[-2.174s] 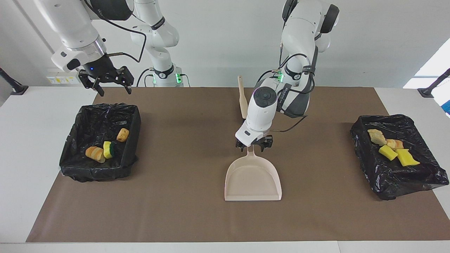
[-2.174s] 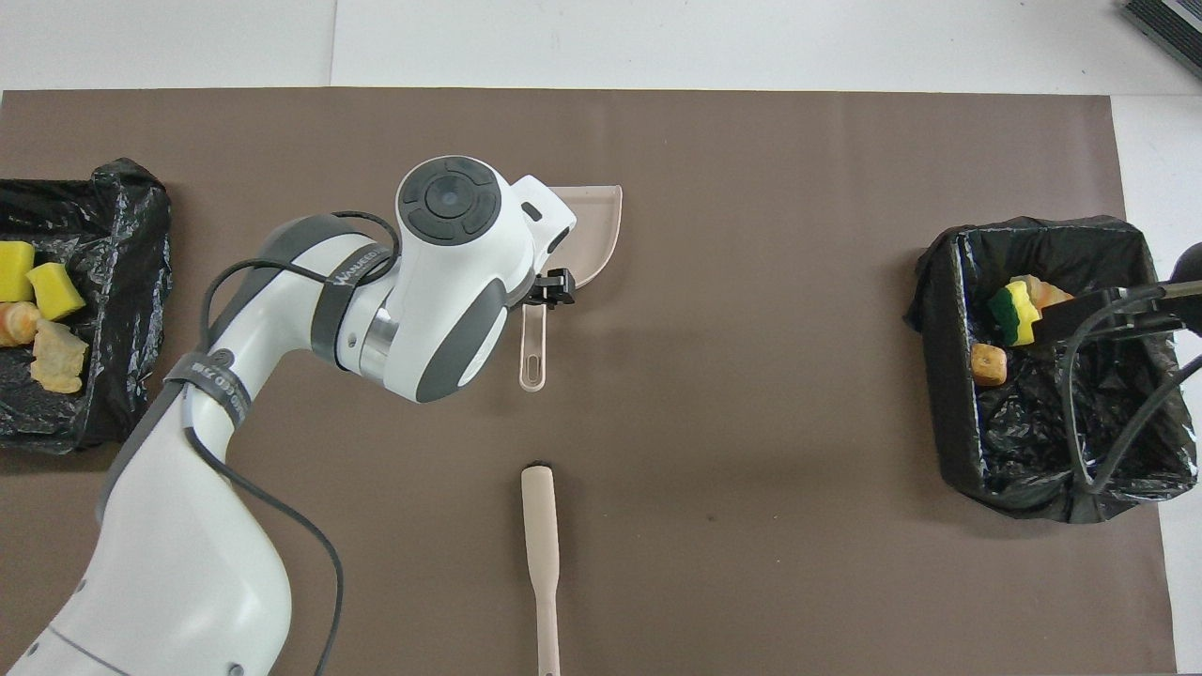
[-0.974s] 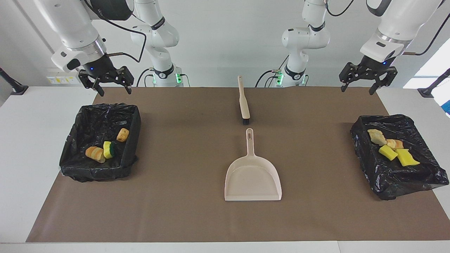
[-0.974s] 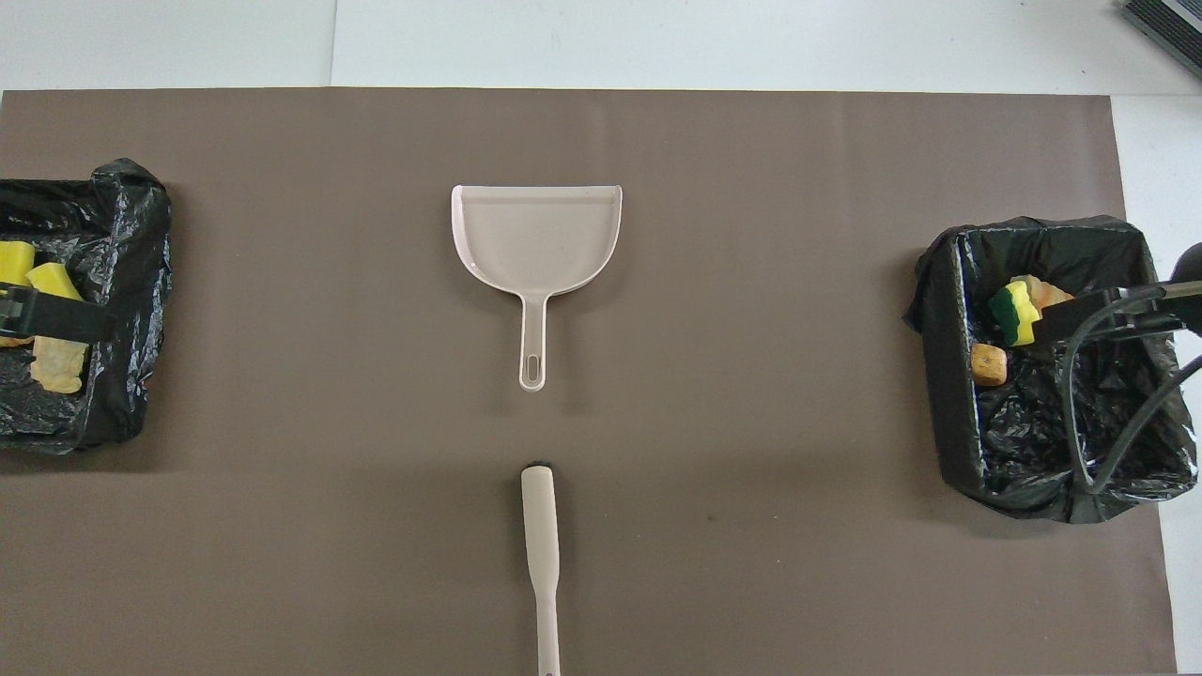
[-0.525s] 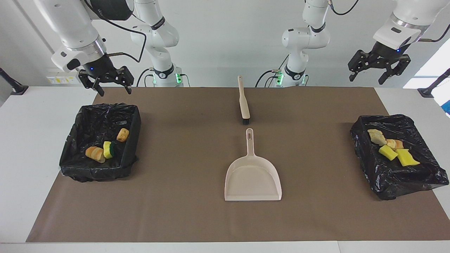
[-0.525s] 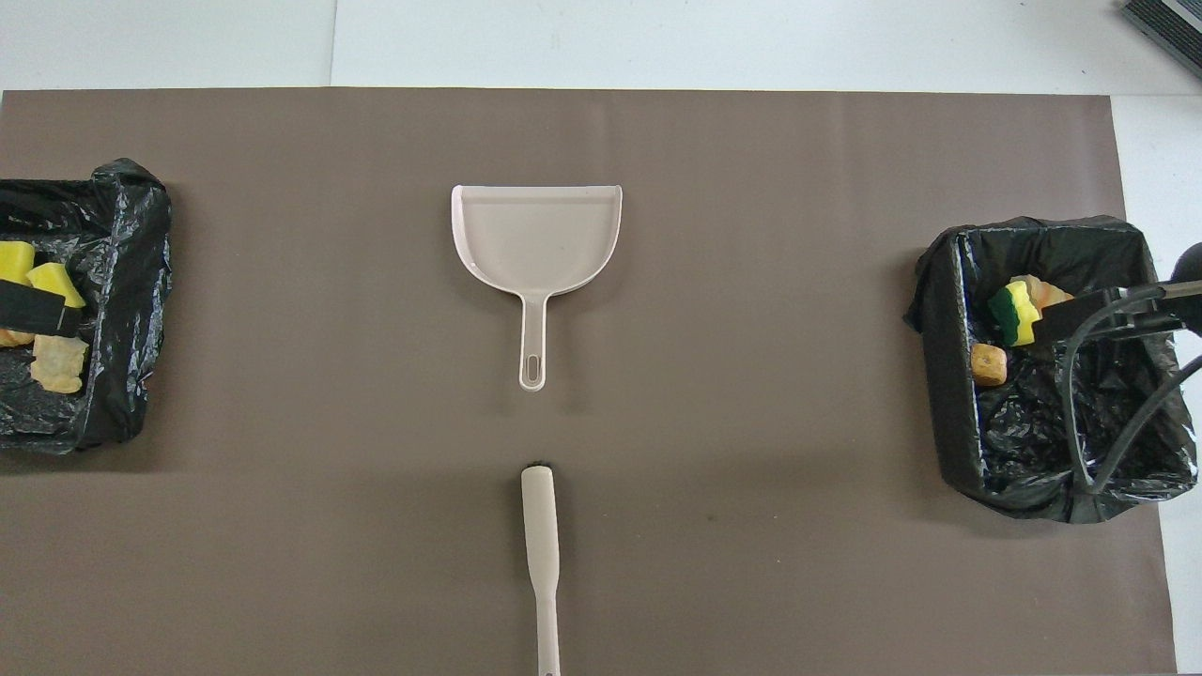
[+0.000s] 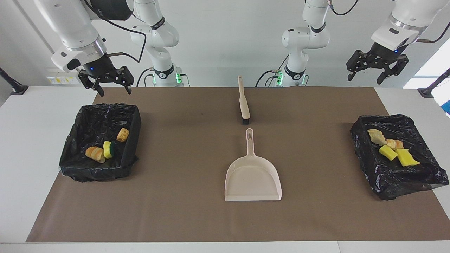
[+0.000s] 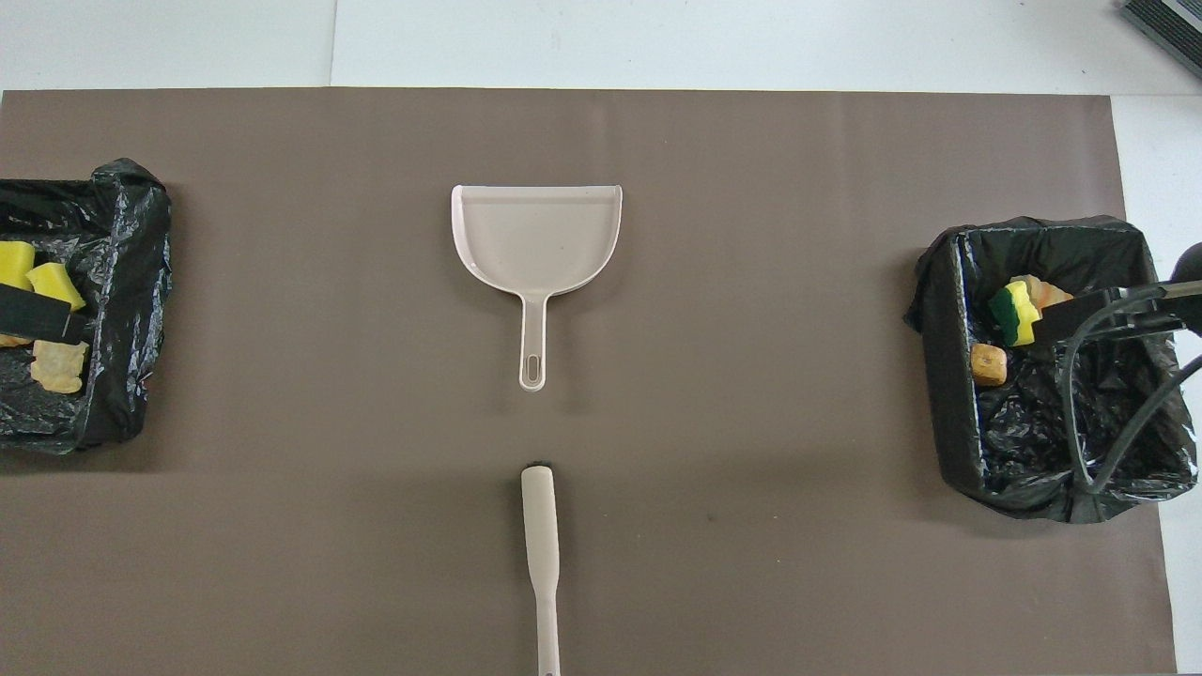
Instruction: Sweep and dump trash in bin
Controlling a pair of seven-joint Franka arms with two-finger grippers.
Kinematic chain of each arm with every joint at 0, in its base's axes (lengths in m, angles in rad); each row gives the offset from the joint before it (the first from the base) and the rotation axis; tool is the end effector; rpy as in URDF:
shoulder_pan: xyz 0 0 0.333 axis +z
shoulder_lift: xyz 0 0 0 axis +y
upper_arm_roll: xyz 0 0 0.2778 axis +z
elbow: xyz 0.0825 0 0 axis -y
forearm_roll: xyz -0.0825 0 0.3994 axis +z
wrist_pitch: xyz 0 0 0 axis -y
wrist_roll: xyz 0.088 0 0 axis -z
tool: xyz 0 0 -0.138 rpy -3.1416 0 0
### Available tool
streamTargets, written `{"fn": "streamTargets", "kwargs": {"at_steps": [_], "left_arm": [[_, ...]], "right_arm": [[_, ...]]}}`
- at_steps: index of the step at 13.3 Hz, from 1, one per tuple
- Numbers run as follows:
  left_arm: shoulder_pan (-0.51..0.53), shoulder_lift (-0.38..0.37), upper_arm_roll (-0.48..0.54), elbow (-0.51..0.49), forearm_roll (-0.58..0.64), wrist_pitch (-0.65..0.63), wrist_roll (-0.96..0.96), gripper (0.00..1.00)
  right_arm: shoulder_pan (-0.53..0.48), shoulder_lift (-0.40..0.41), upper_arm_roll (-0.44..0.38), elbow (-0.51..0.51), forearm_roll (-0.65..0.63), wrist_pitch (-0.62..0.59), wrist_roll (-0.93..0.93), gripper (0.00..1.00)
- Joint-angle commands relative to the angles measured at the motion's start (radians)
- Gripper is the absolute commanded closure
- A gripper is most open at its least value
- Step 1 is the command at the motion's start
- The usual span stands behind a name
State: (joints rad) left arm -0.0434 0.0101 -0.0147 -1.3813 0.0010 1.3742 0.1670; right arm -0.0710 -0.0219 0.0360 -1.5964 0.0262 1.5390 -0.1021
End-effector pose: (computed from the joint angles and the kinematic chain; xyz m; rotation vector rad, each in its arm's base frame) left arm 0.5483 -0.0317 0.6229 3.1215 -0.3525 -0.0270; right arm 0.5589 -0.0157 0.5526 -3.1116 -0.1050 0.0524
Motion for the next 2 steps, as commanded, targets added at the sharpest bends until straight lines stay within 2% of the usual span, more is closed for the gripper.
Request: {"fn": "streamTargets", "kwargs": {"at_steps": [1,2], "left_arm": [[0.016,-0.03,-0.004,-0.036,-0.006,-0.009,0.002,0.0],[0.025,-0.038,-0.004,-0.047,-0.006,0.002,0.002,0.0]], "right_arm": [[-0.004,-0.016,0.007,-0.013,-0.009,-0.007,0.021,0.0],[-0.004,-0.016,0.007,-0.013,-0.009,-0.007,0.021,0.0]]}}
